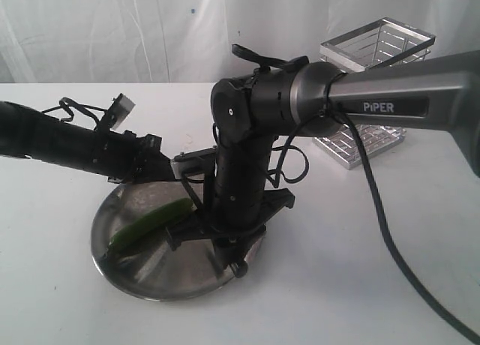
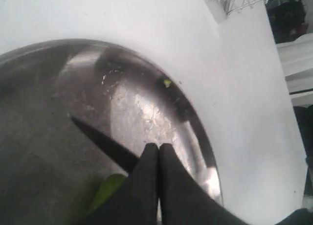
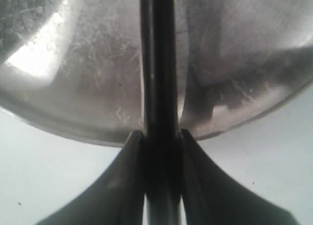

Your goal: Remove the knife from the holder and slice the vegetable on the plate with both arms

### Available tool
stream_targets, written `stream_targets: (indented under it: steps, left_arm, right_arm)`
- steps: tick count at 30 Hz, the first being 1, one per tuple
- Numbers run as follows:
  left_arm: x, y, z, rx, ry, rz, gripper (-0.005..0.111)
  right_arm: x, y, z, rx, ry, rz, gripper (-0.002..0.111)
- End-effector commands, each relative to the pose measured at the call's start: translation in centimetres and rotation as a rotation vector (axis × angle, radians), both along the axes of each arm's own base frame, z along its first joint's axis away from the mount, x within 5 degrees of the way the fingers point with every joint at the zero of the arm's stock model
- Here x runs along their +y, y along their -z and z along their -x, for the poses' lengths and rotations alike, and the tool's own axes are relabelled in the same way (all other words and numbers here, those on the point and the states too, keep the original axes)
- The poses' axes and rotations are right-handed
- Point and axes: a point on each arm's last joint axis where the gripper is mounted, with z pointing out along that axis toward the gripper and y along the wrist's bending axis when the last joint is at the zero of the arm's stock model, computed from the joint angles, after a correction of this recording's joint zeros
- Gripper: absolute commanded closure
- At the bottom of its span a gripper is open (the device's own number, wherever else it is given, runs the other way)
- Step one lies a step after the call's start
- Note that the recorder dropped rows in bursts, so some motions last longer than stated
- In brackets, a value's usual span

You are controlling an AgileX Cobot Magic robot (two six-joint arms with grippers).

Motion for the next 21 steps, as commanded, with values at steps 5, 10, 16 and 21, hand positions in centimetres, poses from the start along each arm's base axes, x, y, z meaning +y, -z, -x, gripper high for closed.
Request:
stream_targets:
  steps: [5,10,16,21]
  left_arm:
    - [0.1,-2.0,-0.3,-0.094,-0.02,0.029,0.107]
    - [-0.1,-0.4,-0.3,-0.055,-0.003,0.042,0.107]
    - [-0.1,-0.1,-0.5,-0.058,-0.008,0.057,0.107]
    - [-0.3,-0.4,-0.5,-0.09,0.003,0.077,0.107]
  right_arm:
    - [-0.1,-0.4,0.6,0.065,-0.005,0.011,0.108]
    - [-0.1,-0.4,0.6,0.065,-0.005,0.011,0.108]
    - [-0.1,-0.4,0.6,0.064,-0.01,0.011,0.108]
    - [-0.1,-0.4,0.6,0.063,-0.022,0.009,0.108]
